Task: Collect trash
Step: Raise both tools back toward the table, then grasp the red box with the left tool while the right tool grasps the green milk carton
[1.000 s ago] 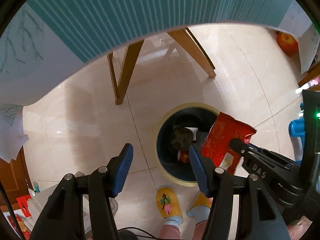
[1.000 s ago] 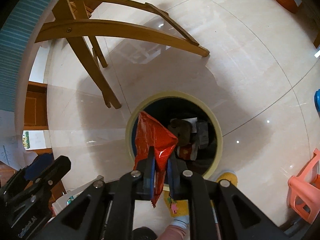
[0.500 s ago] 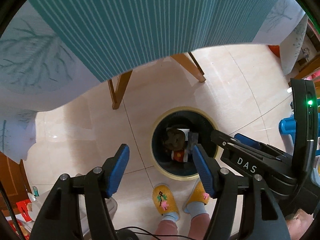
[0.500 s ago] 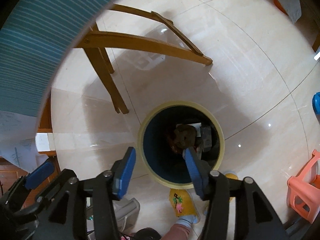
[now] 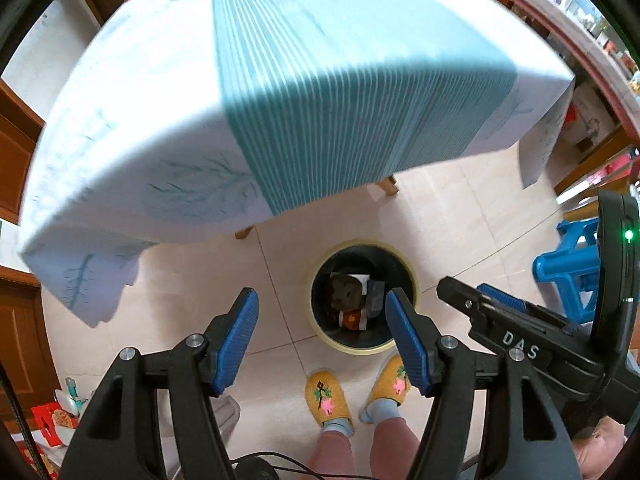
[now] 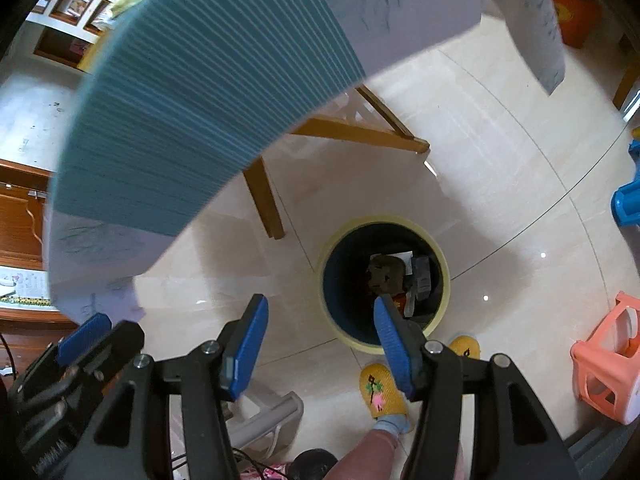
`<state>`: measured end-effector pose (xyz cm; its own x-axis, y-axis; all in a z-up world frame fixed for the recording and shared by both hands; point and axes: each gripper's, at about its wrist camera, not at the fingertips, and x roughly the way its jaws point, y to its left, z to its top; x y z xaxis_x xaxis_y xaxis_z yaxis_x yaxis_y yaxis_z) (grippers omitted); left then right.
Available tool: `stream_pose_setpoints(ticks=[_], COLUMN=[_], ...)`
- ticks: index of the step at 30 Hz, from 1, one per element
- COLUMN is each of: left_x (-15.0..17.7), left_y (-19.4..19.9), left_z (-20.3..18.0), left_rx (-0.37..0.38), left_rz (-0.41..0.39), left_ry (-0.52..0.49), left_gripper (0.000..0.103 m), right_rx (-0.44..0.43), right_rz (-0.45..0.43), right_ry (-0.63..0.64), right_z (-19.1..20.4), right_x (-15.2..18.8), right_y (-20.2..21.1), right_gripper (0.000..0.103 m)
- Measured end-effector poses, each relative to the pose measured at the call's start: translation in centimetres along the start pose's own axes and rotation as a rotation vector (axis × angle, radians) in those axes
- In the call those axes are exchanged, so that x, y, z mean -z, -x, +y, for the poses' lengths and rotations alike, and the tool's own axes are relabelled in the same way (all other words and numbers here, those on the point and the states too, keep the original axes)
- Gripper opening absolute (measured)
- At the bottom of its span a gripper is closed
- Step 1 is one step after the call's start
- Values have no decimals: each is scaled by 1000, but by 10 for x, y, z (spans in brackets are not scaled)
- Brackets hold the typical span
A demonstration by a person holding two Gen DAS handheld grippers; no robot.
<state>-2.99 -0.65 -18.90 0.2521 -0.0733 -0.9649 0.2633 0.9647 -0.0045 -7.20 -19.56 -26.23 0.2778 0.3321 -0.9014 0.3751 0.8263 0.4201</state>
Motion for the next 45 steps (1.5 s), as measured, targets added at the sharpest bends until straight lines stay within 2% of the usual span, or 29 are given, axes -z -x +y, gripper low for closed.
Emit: stream_pose_setpoints(ticks=[5, 12, 19, 25, 29, 36, 41, 45], left_x=[-7, -20, -36, -58, -74, -110, -146, -188], left_y=[48, 113, 157, 179, 187, 179, 159, 136], left_z=[8, 18, 32, 43, 48, 50, 42, 26], left_rx=[20, 60, 138, 181, 192, 179, 160, 130], left_rz=[-34, -122, -200, -264, -304, -317, -307, -287], left_ry=[-20, -45, -21, 18, 26, 42, 61, 76], left_gripper=[64, 64, 64, 64, 65, 65, 65, 65], right_rx=[-15, -28, -33, -6, 8, 1, -9, -23], right_rz=[-26, -83, -146, -221, -273, -290, -280, -264], right_ry=[20, 77, 82, 123, 152, 177, 195, 212], right_z=[21, 55, 77, 100, 112, 123, 123, 117], right_x=[8, 16, 22, 13, -4, -34, -71, -120], right_y=[49, 113, 163, 194, 208, 209, 197, 183], right_gripper=[55, 55, 55, 55, 55, 55, 55, 55])
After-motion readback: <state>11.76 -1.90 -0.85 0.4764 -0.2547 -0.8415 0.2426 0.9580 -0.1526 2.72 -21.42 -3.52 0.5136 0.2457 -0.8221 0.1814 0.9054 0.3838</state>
